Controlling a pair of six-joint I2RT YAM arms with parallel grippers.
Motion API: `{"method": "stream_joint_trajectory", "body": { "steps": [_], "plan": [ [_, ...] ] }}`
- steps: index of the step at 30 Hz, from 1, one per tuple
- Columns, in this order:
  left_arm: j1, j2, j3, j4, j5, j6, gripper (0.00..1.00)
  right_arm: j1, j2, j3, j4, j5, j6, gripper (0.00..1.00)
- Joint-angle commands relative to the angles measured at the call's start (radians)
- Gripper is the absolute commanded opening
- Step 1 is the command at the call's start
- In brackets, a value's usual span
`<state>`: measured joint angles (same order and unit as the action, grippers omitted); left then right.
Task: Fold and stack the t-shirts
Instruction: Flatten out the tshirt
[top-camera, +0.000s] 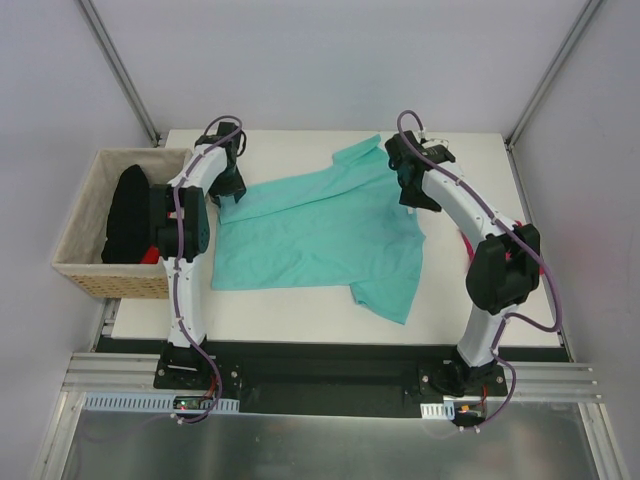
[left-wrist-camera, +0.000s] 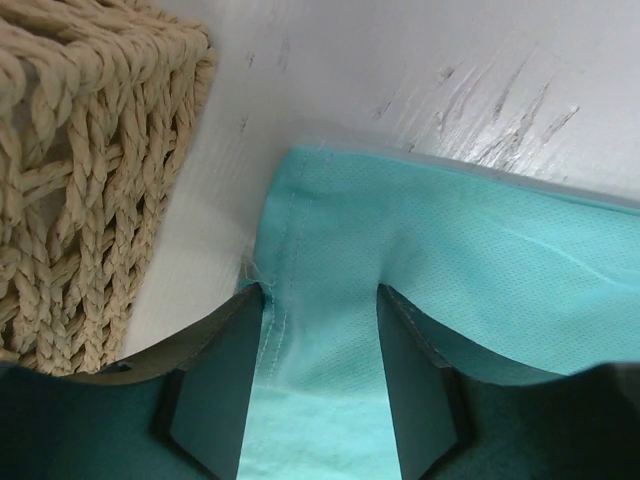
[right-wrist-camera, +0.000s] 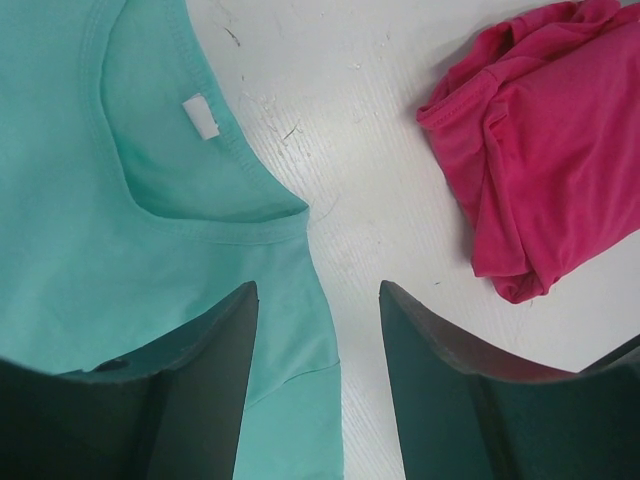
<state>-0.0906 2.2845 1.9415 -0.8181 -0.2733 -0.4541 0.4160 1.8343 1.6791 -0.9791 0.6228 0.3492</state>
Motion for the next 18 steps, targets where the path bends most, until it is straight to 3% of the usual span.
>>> {"method": "stream_joint_trajectory", "body": {
  "steps": [1, 2, 5, 7, 11, 18],
  "plan": [
    [0.005, 0.004, 0.068, -0.021, 0.014, -0.02, 0.46, -0.009, 0.003, 0.048, -0.04, 0.011, -0.012, 0.55],
    [0.005, 0.006, 0.074, -0.023, 0.016, -0.02, 0.35, -0.009, 0.006, 0.051, -0.044, 0.011, -0.012, 0.55],
    [0.005, 0.009, 0.092, -0.023, 0.016, -0.017, 0.28, -0.009, 0.013, 0.059, -0.046, 0.008, -0.007, 0.55],
    [0.006, 0.009, 0.096, -0.023, 0.017, -0.017, 0.15, -0.009, 0.014, 0.059, -0.047, 0.008, -0.006, 0.55],
    [0.011, 0.001, 0.094, -0.024, 0.013, -0.02, 0.01, -0.008, 0.022, 0.065, -0.049, 0.003, -0.007, 0.55],
    [0.018, -0.014, 0.091, -0.024, -0.021, -0.032, 0.0, -0.009, 0.036, 0.077, -0.053, -0.011, -0.004, 0.55]
  ]
}}
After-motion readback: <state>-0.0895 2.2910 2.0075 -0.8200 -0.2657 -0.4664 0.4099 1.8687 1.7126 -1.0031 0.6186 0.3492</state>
